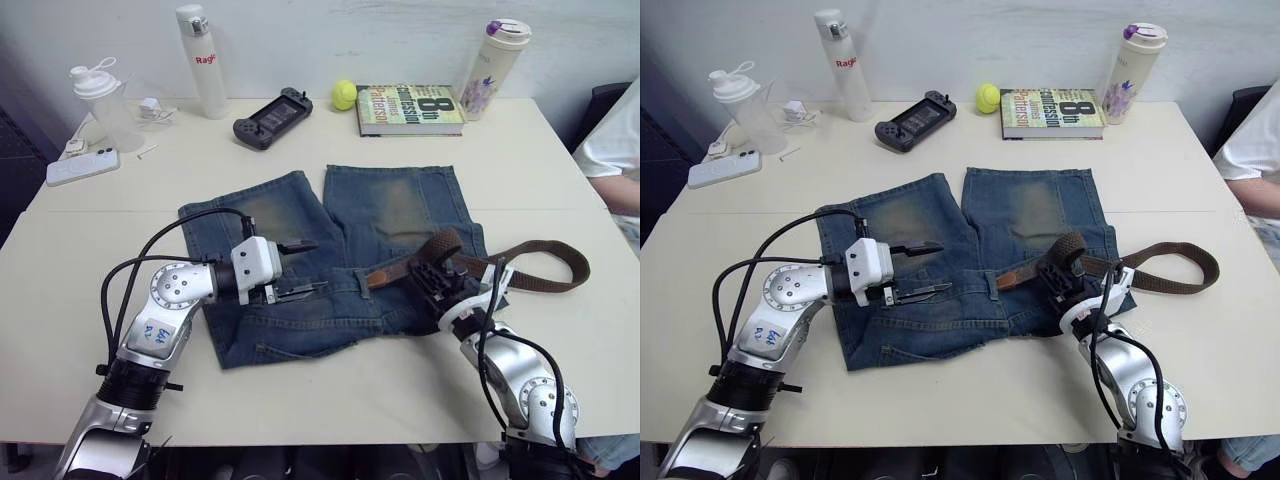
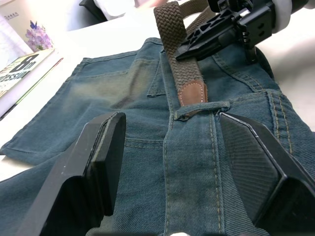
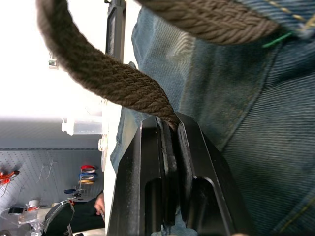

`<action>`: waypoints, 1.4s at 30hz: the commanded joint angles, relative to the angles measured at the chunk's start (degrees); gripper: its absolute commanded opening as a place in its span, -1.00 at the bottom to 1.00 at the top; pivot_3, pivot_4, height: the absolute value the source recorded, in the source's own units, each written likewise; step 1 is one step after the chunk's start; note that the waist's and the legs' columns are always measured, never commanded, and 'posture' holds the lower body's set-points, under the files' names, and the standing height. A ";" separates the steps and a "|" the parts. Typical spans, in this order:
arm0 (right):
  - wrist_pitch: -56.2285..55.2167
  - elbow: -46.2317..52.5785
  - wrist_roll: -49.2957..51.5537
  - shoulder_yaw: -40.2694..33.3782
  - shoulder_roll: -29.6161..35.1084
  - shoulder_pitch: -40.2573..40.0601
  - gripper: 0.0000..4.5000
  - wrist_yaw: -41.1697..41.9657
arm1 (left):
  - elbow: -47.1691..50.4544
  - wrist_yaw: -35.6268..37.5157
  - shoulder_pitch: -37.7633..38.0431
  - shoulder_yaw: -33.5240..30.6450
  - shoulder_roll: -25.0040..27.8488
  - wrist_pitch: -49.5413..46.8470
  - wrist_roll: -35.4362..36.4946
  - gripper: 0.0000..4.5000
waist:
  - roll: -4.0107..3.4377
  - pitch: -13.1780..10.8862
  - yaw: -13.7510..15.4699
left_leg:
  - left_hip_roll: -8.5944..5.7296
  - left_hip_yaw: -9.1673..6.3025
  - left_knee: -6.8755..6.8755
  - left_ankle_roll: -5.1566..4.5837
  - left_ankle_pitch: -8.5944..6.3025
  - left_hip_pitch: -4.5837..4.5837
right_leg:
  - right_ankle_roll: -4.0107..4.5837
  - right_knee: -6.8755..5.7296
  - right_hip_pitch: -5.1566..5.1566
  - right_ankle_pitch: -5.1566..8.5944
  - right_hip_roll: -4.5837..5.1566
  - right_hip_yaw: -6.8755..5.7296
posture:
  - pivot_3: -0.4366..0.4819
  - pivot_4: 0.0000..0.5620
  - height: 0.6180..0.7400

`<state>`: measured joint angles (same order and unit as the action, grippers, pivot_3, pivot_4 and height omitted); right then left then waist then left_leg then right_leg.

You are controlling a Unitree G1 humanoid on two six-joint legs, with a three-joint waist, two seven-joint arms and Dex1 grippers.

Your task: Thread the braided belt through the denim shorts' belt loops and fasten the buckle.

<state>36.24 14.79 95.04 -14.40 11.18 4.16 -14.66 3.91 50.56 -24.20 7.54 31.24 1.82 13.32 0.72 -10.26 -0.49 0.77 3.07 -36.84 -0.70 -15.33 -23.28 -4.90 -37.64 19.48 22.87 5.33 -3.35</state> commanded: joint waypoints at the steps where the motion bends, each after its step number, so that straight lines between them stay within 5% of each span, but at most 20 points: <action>1: 0.15 -0.46 3.76 -1.95 0.11 0.98 -1.00 0.65 | 1.81 -0.65 0.16 -3.09 0.86 -1.20 1.22 0.48 | 0.00 0.00 -0.04 | 0.00 0.00 0.00 0.00 0.00 0.00 | 0.00 0.00 0.00 0.00 0.00 0.00 | -0.05 -0.47 1.00; 11: 0.08 -1.08 9.12 -3.63 -0.53 0.56 -1.00 -1.75 | 4.55 -1.46 3.82 -6.24 2.70 -2.63 0.54 0.48 | -0.02 -0.02 0.25 | 0.00 0.00 0.00 -0.02 -0.01 -0.01 | 0.00 0.01 0.00 0.00 0.02 0.00 | -0.05 -0.47 1.00; 27: 1.69 -0.56 4.37 -3.94 1.30 -2.59 -1.00 2.06 | 8.06 -2.75 5.59 -7.55 3.04 -5.51 0.92 0.48 | -0.03 -0.02 0.31 | -0.01 0.00 0.04 -0.15 -0.09 -0.01 | 0.00 0.04 -0.01 0.00 0.04 0.01 | -0.05 -0.47 1.00; 42: 1.76 3.56 1.24 5.08 -5.66 -1.35 -1.00 -1.82 | 7.53 -3.21 5.51 -7.23 2.40 -5.28 0.41 0.48 | -0.03 -0.02 -0.90 | 0.00 0.00 0.49 0.04 0.02 0.09 | 0.00 0.10 0.07 0.00 0.00 0.01 | -0.05 -0.47 1.00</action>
<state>37.28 15.99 95.20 -11.28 6.29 3.06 -16.07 9.78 47.92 -18.67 0.99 33.79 -3.98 13.50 0.70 -10.28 -1.39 0.77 3.06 -36.31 -0.66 -15.30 -23.19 -4.89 -37.52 19.55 22.87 5.33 -3.34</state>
